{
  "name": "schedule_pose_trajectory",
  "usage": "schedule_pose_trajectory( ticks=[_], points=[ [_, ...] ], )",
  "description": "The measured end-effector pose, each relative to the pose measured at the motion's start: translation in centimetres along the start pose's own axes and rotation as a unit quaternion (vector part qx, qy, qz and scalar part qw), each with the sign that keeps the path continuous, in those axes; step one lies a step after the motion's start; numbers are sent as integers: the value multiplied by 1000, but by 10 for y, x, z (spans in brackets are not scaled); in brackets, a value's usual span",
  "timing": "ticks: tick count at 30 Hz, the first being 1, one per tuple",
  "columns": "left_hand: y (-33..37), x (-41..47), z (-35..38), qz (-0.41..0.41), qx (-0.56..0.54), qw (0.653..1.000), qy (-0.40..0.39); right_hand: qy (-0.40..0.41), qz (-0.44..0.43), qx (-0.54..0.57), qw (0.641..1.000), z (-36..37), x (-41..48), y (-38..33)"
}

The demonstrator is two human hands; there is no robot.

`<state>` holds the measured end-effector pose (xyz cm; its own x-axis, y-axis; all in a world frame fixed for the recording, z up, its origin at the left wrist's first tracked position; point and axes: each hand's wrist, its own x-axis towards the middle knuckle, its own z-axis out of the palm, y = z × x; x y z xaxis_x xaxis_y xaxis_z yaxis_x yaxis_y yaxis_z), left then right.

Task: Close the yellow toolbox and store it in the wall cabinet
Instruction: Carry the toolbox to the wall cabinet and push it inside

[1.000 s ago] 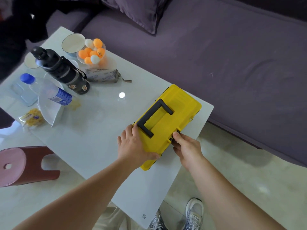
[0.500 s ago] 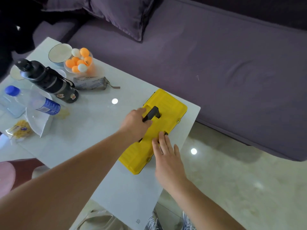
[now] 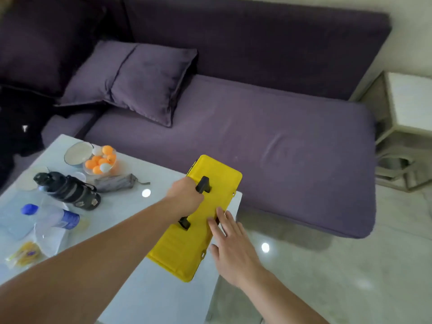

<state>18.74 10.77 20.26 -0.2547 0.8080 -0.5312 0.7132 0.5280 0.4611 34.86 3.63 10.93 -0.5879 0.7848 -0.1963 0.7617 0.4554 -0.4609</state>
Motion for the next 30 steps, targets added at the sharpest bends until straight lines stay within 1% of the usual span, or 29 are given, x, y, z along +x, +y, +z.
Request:
schedule_pose_trajectory(
  ticks=[5,10,15,18,21,25,30],
  points=[
    [123,-56,-67,86,51,995,-5,115,9,7,993,-142,-18,15],
    [262,-122,-125,157,67,985,0,214,-9,-66,975,-300,-59,59],
    [399,-180,-157,228,62,971,29,281,-18,-111,953,-431,-114,105],
    [468,-202,-158,266,56,962,33,316,-16,-135,939,-486,-140,131],
    [527,-213,-149,293,51,954,20,346,1,-145,927,-528,-162,161],
    [602,-216,-130,333,66,940,-11,369,35,-148,917,-569,-191,204],
    [689,-218,-106,401,81,911,-40,389,93,-177,899,-614,-227,257]
  ],
)
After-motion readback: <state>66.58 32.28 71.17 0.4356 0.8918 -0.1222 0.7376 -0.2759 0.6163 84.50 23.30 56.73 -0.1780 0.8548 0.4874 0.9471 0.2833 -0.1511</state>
